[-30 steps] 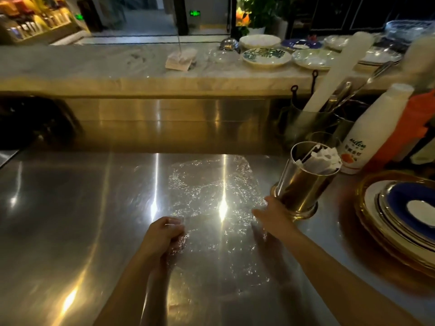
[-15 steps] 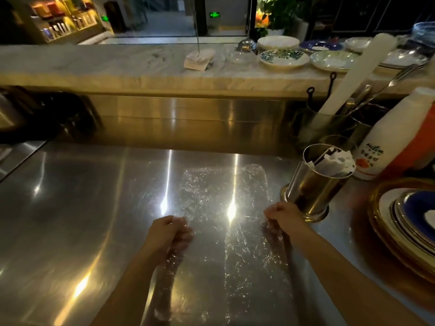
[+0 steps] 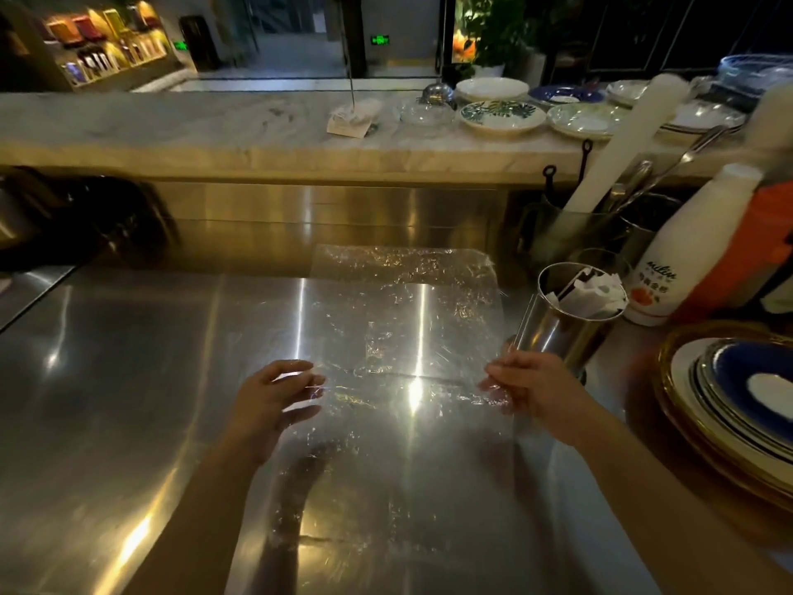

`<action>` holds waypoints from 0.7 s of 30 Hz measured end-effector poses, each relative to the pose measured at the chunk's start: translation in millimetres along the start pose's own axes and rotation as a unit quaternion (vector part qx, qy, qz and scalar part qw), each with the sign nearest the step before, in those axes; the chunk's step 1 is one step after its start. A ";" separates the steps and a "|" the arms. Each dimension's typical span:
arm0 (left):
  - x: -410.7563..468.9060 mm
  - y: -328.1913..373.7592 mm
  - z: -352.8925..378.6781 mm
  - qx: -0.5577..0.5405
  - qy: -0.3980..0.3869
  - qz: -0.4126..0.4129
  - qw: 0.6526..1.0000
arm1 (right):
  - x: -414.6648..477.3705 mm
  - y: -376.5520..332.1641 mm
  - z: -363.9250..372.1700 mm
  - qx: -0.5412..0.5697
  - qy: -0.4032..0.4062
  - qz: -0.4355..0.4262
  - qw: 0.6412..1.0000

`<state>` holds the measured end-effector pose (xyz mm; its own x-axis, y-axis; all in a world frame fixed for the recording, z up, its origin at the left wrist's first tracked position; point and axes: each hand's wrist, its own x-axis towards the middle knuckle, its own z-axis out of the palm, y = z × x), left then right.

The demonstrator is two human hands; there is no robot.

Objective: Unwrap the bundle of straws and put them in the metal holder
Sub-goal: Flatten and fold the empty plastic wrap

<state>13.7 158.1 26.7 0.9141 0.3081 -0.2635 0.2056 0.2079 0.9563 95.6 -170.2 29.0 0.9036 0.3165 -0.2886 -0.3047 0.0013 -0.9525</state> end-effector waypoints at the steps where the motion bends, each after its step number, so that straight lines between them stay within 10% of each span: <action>1: -0.7 0.0 -0.2 0.000 0.006 0.010 1.000 | -1.6 0.4 0.5 -0.005 -0.001 -0.002 1.000; 21: -13.1 45.2 11.6 0.026 -0.080 0.129 0.988 | -7.3 -28.4 -15.9 0.071 -0.038 -0.024 0.996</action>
<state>15.1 152.7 74.9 0.9810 0.1936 0.0102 -0.0286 0.0928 0.9953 102.5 -187.6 56.6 0.8946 0.3837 -0.2289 -0.3050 0.1502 -0.9404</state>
